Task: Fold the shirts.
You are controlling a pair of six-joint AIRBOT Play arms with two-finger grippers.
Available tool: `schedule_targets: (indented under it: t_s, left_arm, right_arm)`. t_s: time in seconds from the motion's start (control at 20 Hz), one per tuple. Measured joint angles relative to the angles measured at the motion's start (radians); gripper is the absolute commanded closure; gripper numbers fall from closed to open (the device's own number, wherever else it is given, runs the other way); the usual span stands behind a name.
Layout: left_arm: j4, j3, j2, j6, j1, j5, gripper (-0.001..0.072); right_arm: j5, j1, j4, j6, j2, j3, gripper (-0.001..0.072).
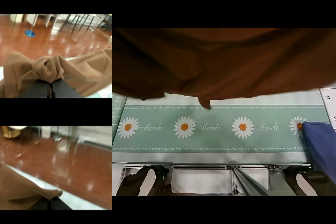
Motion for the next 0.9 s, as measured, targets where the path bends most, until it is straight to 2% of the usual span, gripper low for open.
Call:
schedule_targets:
  t_s: [0.3, 0.55, 0.75, 0.9]
  left_arm:
    - [0.122, 0.058, 0.168, -0.043, 0.012, -0.127, 0.0689]
    - [0.163, 0.059, 0.231, -0.083, 0.014, -0.171, 0.0690]
    - [0.165, -0.021, 0.192, -0.093, 0.014, -0.185, 0.0690]
    - [0.092, -0.159, 0.109, -0.047, 0.012, -0.148, 0.0690]
  right_arm:
    - [0.029, 0.000, -0.160, 0.084, 0.203, 0.004, 0.0690]
    - [0.196, 0.000, -0.288, 0.182, 0.256, -0.026, 0.0691]
    - [0.285, 0.000, -0.232, 0.235, 0.265, -0.164, 0.0690]
    - [0.264, 0.000, -0.171, 0.247, 0.264, -0.354, 0.0690]
